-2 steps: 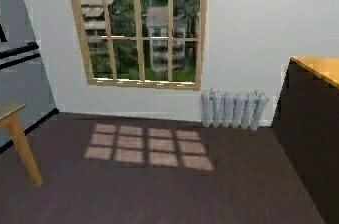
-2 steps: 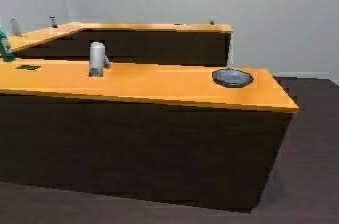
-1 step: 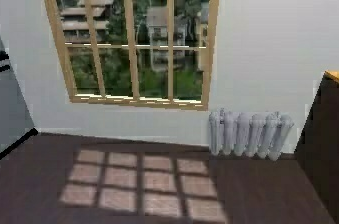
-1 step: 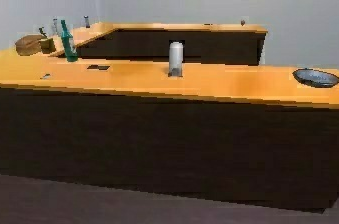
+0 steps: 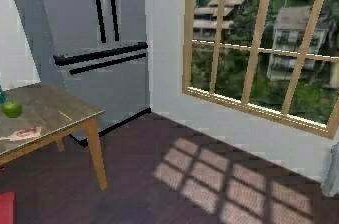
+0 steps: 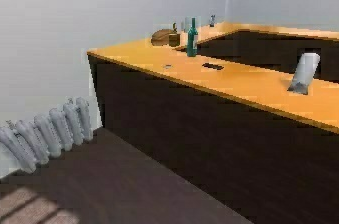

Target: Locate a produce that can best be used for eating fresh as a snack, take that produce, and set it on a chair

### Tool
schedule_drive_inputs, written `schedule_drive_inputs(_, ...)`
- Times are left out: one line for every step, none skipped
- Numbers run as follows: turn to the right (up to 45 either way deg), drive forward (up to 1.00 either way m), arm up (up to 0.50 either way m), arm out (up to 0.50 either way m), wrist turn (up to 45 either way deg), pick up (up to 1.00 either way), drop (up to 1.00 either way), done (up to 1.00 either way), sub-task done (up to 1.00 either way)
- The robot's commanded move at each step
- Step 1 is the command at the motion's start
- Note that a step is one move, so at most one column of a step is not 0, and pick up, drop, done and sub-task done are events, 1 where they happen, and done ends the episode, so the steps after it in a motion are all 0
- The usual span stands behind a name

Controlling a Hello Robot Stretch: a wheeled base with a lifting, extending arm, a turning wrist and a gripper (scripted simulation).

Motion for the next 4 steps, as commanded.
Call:
schedule_drive_inputs(0.0,0.65,0.0,0.0,0.0,0.0,0.0,0.0,0.0)
schedule_drive_inputs(-45.0,0.0,0.0,0.0,0.0,0.0,0.0,0.0,0.0)
schedule_drive_inputs(-45.0,0.0,0.0,0.0,0.0,0.0,0.0,0.0,0.0)
schedule_drive_inputs(-45.0,0.0,0.0,0.0,0.0,0.0,0.0,0.0,0.0)
